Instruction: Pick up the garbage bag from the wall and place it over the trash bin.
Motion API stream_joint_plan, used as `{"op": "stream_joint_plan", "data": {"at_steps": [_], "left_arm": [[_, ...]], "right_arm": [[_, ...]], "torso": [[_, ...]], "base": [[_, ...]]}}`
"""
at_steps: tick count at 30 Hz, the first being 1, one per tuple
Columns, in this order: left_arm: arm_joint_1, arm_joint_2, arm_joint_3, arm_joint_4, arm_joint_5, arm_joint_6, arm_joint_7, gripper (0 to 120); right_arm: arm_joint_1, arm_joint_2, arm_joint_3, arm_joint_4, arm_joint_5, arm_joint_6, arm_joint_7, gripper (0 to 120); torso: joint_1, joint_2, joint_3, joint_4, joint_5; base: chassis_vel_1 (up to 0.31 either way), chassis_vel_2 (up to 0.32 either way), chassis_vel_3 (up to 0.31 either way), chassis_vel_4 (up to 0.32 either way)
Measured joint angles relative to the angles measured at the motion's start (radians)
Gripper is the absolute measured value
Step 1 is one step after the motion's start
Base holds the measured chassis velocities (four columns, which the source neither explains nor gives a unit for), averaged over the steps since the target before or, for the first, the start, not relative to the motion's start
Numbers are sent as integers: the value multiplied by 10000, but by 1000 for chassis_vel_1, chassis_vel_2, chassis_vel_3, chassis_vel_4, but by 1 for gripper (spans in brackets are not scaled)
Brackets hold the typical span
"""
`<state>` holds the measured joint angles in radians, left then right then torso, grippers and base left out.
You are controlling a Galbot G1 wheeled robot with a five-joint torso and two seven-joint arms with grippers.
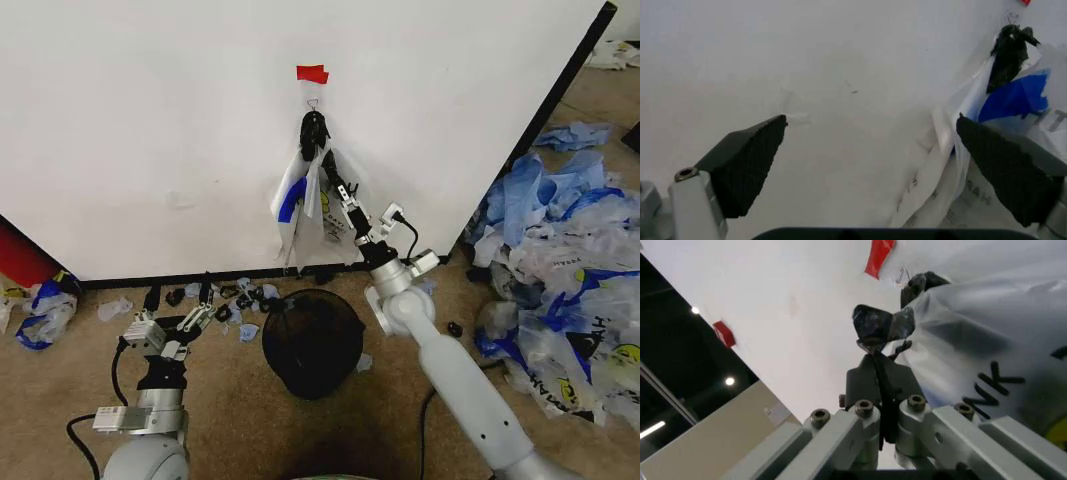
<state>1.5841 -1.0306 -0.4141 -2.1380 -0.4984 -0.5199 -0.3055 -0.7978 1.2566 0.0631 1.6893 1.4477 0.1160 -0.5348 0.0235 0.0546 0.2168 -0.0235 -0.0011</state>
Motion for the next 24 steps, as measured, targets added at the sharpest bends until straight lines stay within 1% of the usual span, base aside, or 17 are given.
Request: {"op": "stream_joint_plan", "data": {"at_steps": [2,7,8,12,18,22,23,24], "left_arm": [[9,8,-16,-5,0,-17,0,100],[49,27,-56,-8,7,-88,-2,99],[49,27,-56,-8,7,-88,-2,99],[52,-20,-29,-18,68,-98,-1,99],[70,-39,-19,-26,111,-113,0,100],[76,-7,-65,-36,116,-144,0,99],[76,-7,-65,-36,116,-144,0,99],[55,2,-72,-4,116,-167,1,100]], "right_arm": [[-153,-107,18,151,2,13,19,0],[-1061,-799,64,979,23,55,6,0],[-1061,-799,64,979,23,55,6,0],[-1624,-1297,179,1572,-85,98,-193,0],[-1940,-1744,253,1945,-166,187,-324,0],[-2260,-2470,308,2259,-209,276,-518,0],[-2260,-2470,308,2259,-209,276,-518,0],[-2343,-2724,309,2315,-229,288,-625,0]], "torso": [[0,0,0,-1,0],[0,0,0,-2,0],[0,0,0,-2,0],[0,1,0,-2,-2],[0,0,0,-1,1],[0,1,0,-2,0],[0,1,0,-2,0],[0,1,0,-2,-1]], "base": [[0,0,0,0],[0,0,0,0],[0,0,0,0],[0,0,0,0],[0,0,0,0],[0,0,0,0],[0,0,0,0],[0,0,0,0]]}}
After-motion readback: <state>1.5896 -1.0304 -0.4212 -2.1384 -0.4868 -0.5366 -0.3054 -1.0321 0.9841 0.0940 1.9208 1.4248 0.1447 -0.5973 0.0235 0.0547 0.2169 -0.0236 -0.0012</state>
